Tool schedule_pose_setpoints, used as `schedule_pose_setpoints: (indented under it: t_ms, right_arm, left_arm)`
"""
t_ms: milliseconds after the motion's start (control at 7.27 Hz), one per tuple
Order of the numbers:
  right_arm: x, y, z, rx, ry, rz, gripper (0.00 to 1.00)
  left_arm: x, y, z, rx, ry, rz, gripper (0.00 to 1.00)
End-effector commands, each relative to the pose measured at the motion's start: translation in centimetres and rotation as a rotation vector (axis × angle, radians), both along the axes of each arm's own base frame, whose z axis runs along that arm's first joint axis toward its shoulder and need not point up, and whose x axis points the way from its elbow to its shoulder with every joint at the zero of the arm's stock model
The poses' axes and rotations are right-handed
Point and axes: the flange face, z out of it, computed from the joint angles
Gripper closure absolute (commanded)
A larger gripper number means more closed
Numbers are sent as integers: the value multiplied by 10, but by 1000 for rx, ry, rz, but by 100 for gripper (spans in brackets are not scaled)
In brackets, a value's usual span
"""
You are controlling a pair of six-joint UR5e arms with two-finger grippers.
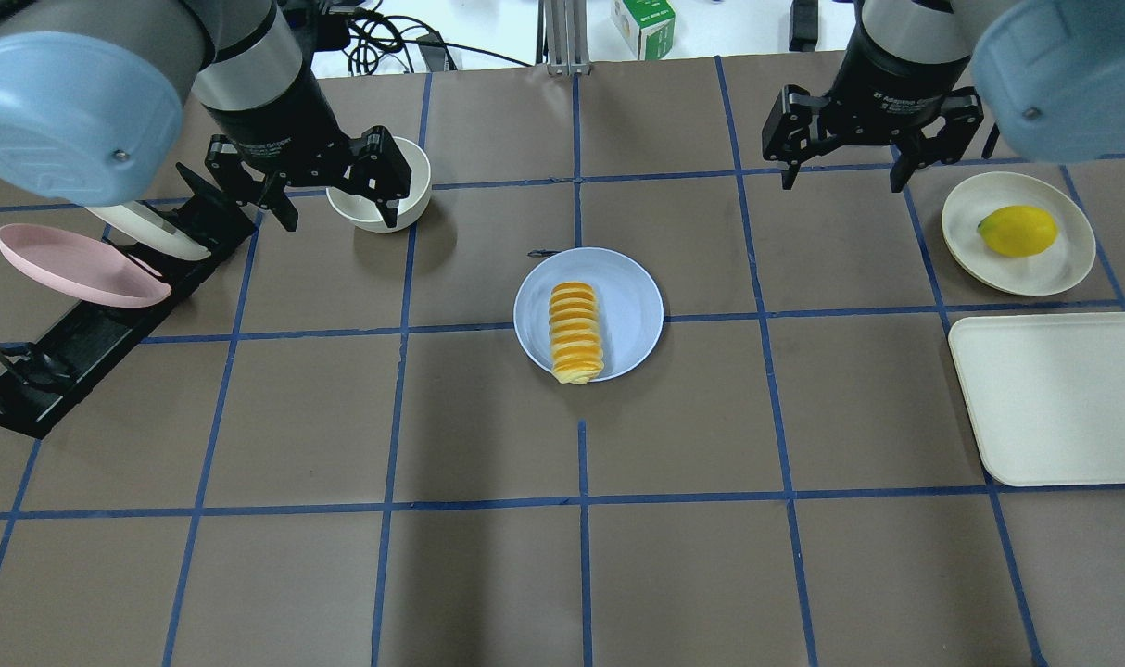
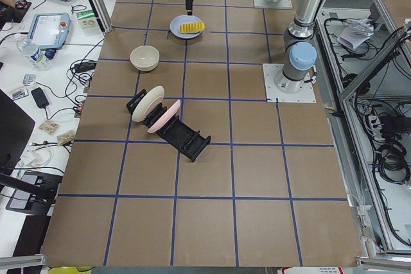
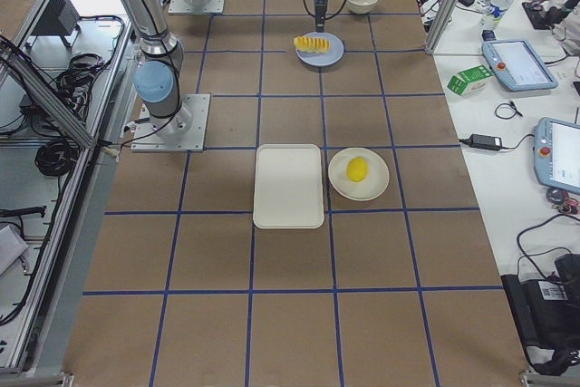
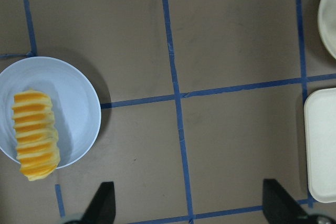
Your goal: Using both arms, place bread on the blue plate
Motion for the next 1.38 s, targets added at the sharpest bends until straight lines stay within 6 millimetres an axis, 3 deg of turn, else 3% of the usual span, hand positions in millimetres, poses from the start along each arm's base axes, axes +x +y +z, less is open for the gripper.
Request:
schedule_pose_setpoints:
  t_ms: [0,138,1239]
  right_arm:
    - [-2,11,-3,89,-50,10,0]
    - [-5,13,0,95,-59,74,0]
    - [-5,11,3,79,-54,72,0]
  left_arm:
    - [4,1,14,-31,8,7,0]
    - [3,1,14,-33,6,5,0]
    - [2,3,14,-32,11,5,0]
